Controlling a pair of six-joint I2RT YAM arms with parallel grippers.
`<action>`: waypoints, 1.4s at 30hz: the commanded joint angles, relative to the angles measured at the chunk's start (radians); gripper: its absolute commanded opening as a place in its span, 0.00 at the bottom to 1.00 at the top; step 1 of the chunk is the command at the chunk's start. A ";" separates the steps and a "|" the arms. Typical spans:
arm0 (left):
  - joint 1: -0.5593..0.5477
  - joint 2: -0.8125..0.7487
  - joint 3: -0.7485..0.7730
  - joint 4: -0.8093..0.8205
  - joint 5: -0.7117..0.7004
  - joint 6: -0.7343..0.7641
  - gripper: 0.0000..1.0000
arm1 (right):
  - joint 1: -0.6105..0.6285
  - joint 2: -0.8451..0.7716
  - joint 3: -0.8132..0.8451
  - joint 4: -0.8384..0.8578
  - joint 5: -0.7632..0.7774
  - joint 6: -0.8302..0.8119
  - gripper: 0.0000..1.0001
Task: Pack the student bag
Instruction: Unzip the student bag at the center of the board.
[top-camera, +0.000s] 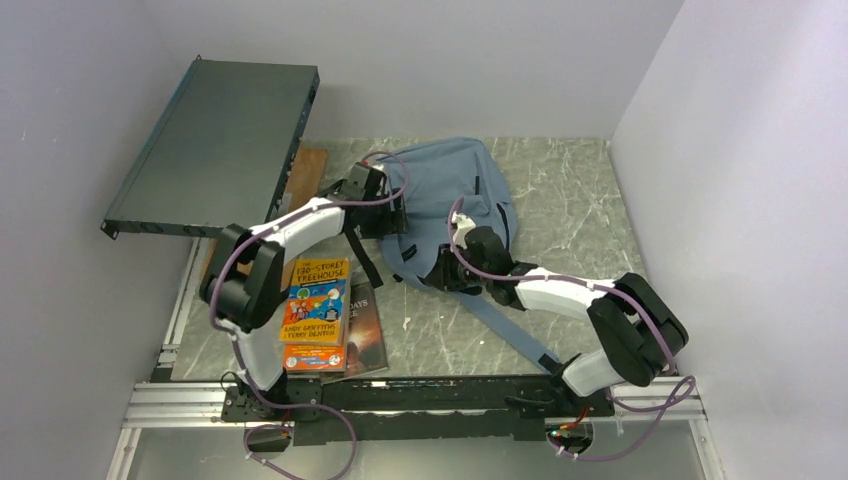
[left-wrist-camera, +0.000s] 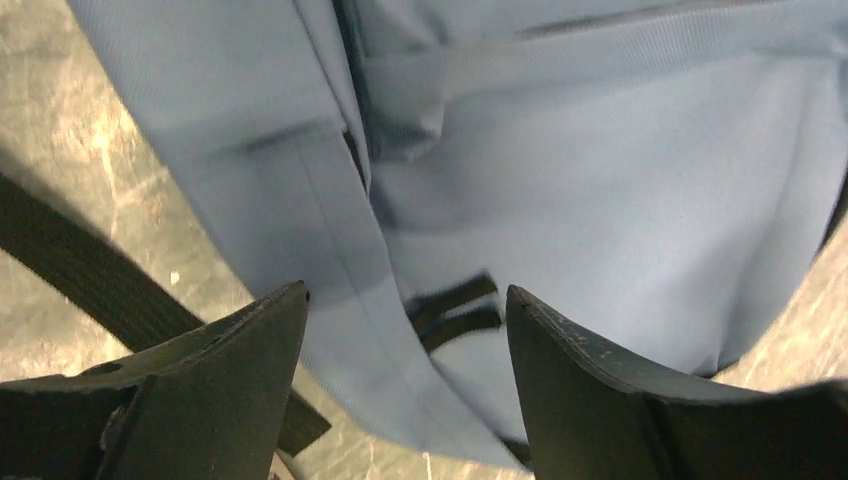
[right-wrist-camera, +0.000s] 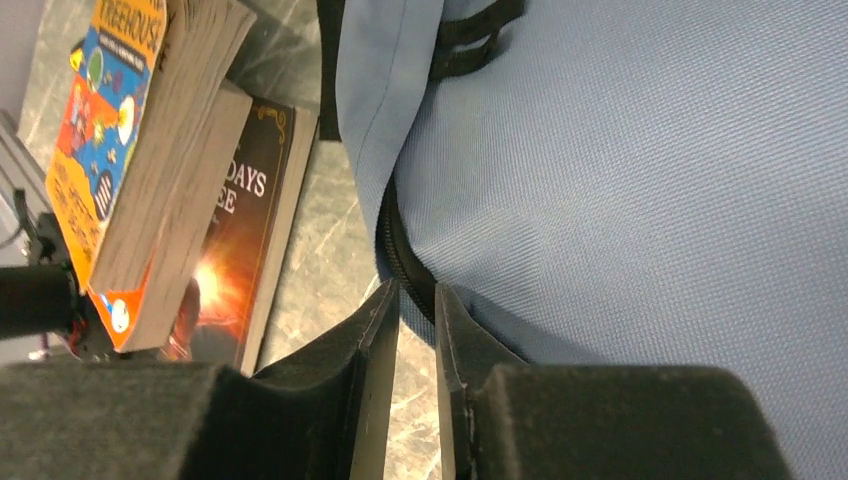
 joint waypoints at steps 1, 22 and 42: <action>-0.003 0.132 0.147 -0.152 -0.080 -0.038 0.79 | 0.054 -0.001 -0.072 0.160 0.029 -0.084 0.20; 0.003 -0.004 0.013 0.111 0.053 0.142 0.00 | 0.119 -0.071 0.018 -0.113 0.208 -0.142 0.34; 0.110 -0.007 -0.193 1.004 0.656 -0.359 0.00 | 0.259 0.085 0.085 0.044 0.329 -0.320 0.34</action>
